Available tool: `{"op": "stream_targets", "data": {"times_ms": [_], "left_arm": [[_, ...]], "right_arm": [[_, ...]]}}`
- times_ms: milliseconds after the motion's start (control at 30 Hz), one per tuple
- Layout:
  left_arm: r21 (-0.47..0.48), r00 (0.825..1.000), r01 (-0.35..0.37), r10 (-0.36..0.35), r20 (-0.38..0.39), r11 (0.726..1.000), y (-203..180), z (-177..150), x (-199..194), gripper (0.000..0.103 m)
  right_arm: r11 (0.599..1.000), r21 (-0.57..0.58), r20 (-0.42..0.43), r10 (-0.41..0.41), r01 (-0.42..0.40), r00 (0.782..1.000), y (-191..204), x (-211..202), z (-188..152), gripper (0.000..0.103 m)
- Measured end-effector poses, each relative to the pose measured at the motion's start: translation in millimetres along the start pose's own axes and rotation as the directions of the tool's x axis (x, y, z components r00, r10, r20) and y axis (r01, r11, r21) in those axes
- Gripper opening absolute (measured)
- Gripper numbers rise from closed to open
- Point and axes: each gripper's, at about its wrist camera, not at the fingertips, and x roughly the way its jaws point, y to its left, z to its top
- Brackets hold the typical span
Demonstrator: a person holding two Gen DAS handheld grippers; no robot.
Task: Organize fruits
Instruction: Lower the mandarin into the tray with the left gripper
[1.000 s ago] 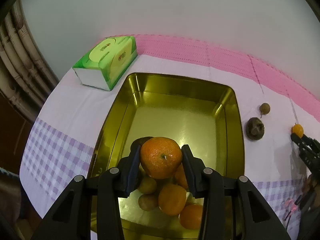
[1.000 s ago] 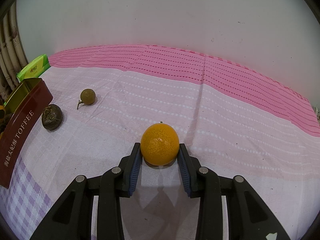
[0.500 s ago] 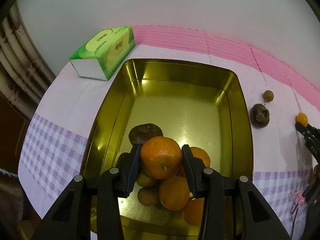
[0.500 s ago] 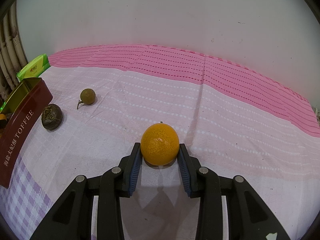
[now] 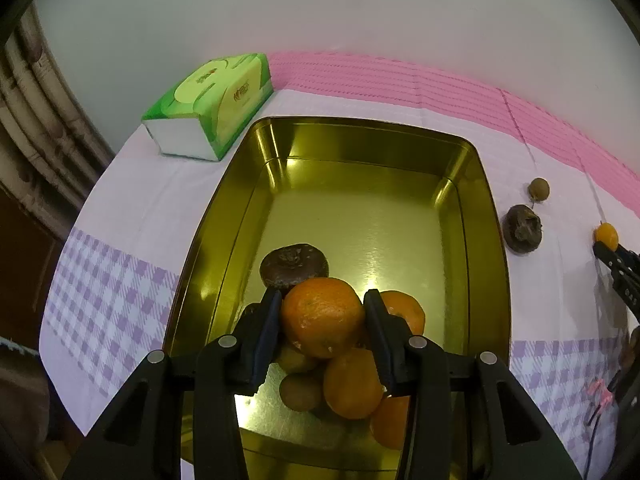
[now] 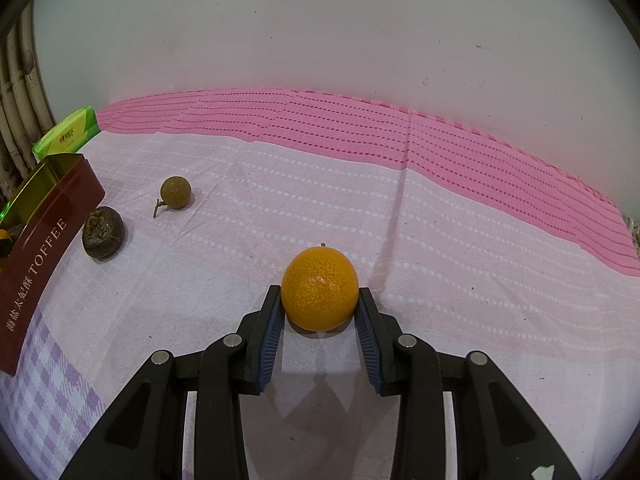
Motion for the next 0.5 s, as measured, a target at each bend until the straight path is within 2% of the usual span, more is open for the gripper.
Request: {"op": "stream_targets", "data": {"times_ms": [300, 500], "left_arm": [[-0.011, 0.999, 0.011, -0.011, 0.032, 1.0, 4.2, -0.5, -13.0, 0.056], [-0.014, 0.999, -0.011, 0.012, 0.05, 1.0, 6.1, -2.7, -16.9, 0.061]], "right_arm": [[1.0, -0.006, 0.0, -0.006, 0.006, 1.0, 2.0, 0.4, 0.6, 0.034], [1.0, -0.014, 0.002, -0.017, 0.017, 1.0, 4.9, -0.6, 0.3, 0.034]]}}
